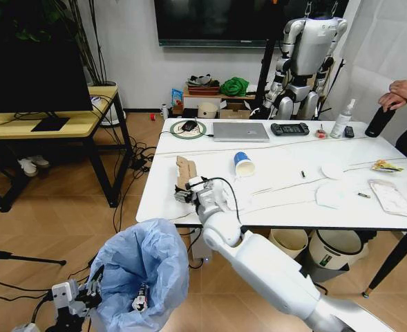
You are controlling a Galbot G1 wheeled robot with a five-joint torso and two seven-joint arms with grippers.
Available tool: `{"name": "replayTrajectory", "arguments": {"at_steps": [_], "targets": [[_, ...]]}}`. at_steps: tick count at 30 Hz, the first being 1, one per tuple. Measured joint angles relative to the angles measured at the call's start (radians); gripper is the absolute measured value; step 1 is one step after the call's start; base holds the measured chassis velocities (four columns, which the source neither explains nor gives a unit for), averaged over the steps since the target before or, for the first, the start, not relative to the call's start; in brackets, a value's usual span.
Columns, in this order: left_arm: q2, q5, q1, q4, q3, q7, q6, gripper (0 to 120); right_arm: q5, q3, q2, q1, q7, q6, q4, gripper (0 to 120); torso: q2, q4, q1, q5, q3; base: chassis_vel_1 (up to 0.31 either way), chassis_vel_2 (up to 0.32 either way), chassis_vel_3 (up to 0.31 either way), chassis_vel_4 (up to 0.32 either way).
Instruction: Pick up the trash bin and place the trash from the table into it.
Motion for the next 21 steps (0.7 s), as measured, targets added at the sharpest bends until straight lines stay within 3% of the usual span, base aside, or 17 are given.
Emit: {"name": "replayTrajectory", "arguments": {"at_steps": [12,21], "targets": [[-0.001,-0.003,0.002,-0.001,0.001,0.001,-0.001,0,-0.038,-0.007,0.047,0.028,-0.038,0.034,-0.117,97,0.000,0.0004,0.000,-0.0001,0.000,0.000,0.000,0.000,0.000],[0.001,-0.005,0.000,0.003,0.006,0.002,-0.002,0,-0.032,0.007,0.032,0.016,-0.054,0.041,-0.106,62,0.000,0.0003,0.000,-0.0001,0.000,0.000,0.000,0.000,0.000]]}}
